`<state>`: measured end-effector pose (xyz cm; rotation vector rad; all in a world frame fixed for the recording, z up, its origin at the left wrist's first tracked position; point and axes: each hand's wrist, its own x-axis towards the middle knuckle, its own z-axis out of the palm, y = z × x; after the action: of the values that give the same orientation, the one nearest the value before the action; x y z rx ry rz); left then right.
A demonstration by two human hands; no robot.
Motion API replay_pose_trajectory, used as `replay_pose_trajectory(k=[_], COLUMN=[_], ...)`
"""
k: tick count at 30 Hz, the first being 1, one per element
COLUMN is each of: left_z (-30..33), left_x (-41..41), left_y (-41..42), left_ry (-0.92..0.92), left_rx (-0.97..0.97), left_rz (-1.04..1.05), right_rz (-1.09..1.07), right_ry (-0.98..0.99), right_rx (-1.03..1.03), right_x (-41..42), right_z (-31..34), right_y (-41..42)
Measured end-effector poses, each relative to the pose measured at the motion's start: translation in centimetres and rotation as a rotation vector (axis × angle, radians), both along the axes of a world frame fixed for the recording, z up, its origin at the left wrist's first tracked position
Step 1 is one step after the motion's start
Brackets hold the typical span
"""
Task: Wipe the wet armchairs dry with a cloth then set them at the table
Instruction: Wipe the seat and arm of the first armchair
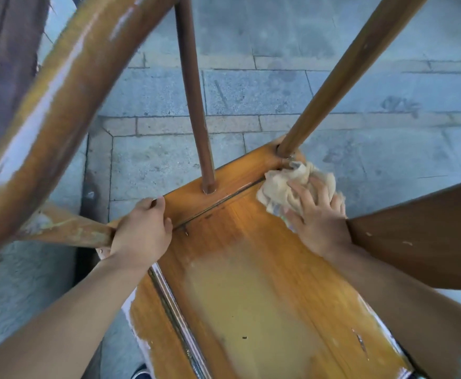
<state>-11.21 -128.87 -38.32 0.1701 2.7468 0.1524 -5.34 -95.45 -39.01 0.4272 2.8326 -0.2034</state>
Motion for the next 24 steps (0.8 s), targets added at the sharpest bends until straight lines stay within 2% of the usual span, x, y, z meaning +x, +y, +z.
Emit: replay_pose_trajectory(k=[3,7,10,13,16,18,22,24], left_z=[0.1,-1.8,-3.0,-3.6,-3.5,-2.6,0.1,1.2], left_x=[1.1,2.9,2.5,2.6,2.6,2.7,4.5,7.0], left_y=[0.3,-0.4,-1.1,-1.1,-1.1,-0.5,-0.5,-2.2], left_ry=[-0.009,0.03,0.179,0.116,0.013,0.013,0.096,0.189], left_rx=[-0.026,0.033,0.101,0.115,0.158,0.209,0.433,0.538], left_rz=[-0.006,-0.048,-0.035,-0.002,0.064,0.075,0.212,0.196], right_rz=[-0.081,0.224,0.191,0.151,0.319,0.464,0.584,0.525], right_ry=[-0.06,0.115,0.124,0.131,0.115,0.044,-0.04,-0.032], right_rx=[0.038,0.039,0.06,0.043,0.055,0.039,0.011,0.002], right_x=[-1.4,-7.1,-11.1,-7.1,1.3,4.4,1.4,0.0], right_z=[-0.4,-1.1,-1.6,-1.2,0.2,0.9,1.3,1.5], right_y=[-4.0,-6.6,-7.3,-8.4,-9.3,-9.5,-12.7,-16.4])
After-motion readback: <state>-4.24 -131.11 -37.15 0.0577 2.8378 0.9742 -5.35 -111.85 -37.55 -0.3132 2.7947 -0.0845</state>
